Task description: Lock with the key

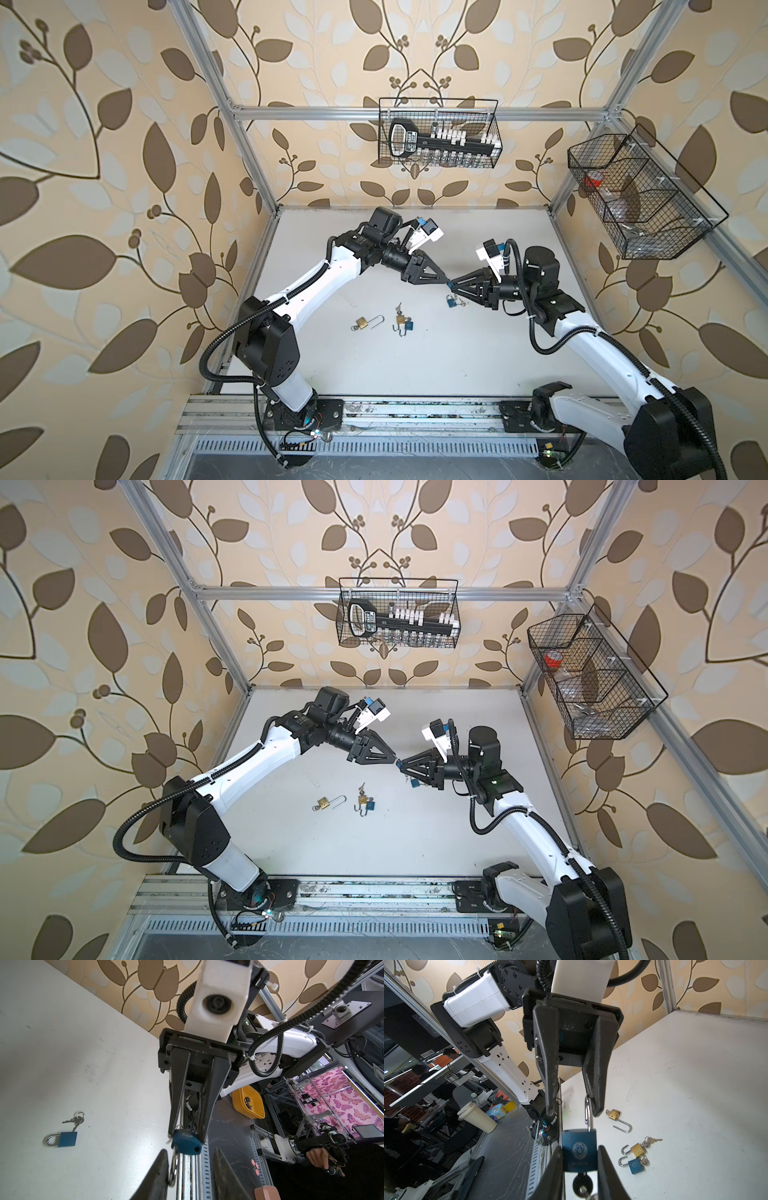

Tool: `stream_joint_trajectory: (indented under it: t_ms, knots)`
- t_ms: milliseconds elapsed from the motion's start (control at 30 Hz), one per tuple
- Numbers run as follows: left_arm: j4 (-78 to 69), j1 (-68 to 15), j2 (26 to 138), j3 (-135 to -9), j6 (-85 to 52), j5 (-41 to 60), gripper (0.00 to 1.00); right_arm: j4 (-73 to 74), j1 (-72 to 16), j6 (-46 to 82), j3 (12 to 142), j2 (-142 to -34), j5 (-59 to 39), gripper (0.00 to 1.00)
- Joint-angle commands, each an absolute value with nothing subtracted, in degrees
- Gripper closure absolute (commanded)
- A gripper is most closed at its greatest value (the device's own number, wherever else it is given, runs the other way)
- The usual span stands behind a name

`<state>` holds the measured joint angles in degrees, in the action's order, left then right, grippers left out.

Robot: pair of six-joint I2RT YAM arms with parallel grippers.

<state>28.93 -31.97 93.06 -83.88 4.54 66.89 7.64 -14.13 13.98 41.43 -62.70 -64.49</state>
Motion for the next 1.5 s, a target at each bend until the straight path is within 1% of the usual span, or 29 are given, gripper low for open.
stream_joint_trajectory:
  t_ms: [0,200,267,500,667,767,867,900,967,1000,1033,1133,1267,1333,1400,1467]
  knots:
    - [28.6,-32.5,91.4,-85.6,5.6,67.0,0.66,7.3,-14.0,12.8,43.4,-61.0,-64.0,1.00]
    - [28.6,-32.5,91.0,-85.7,5.6,66.8,0.66,7.5,-13.9,13.0,43.2,-60.6,-64.2,1.00]
    - [28.6,-32.5,90.9,-85.6,5.5,66.6,0.68,8.4,-13.9,13.7,43.0,-60.5,-64.3,1.00]
    - [28.6,-32.5,91.1,-85.7,5.4,66.7,0.79,8.5,-14.0,13.8,42.7,-60.8,-64.7,1.00]
    - [28.1,-32.5,90.7,-85.4,5.3,66.3,0.83,9.8,-13.9,14.4,42.4,-61.0,-64.1,1.00]
    - [27.5,-32.5,90.7,-85.3,4.8,66.2,0.88,10.7,-13.9,14.8,42.2,-60.5,-63.6,1.00]
    - [26.5,-32.5,90.4,-85.3,3.7,66.3,0.96,11.3,-13.9,14.8,42.1,-60.0,-63.2,1.00]
    - [26.1,-32.5,89.9,-85.0,3.3,66.3,0.99,11.7,-13.9,15.0,42.1,-60.0,-63.0,0.99]
    - [22.2,-32.5,88.7,-83.6,0.8,65.8,1.00,13.3,-13.9,16.1,41.8,-59.6,-62.3,0.89]
    - [19.7,-32.5,88.0,-82.5,-0.9,65.4,1.00,15.3,-13.9,17.5,41.3,-59.0,-61.5,0.81]
    - [17.4,-32.5,87.3,-81.6,-2.5,65.0,1.00,17.8,-13.9,19.3,40.5,-58.1,-60.4,0.70]
    - [12.9,-32.5,85.6,-80.3,-6.1,63.3,1.00,22.5,-14.0,22.6,39.0,-54.9,-56.1,0.55]
    - [2.8,-32.5,81.5,-75.4,-12.1,59.2,1.00,26.7,-13.6,27.4,36.7,-50.6,-47.4,0.54]
    - [-1.8,-32.5,79.9,-73.0,-15.4,58.1,1.00,32.6,-13.4,33.7,34.7,-48.8,-43.7,0.53]
    - [-6.0,-32.7,78.9,-71.6,-18.8,58.3,1.00,40.8,-13.4,40.5,32.7,-48.8,-43.8,0.53]
    - [-8.2,-33.0,78.0,-71.2,-21.0,57.9,1.00,50.3,-13.5,46.2,32.1,-50.7,-47.5,0.53]
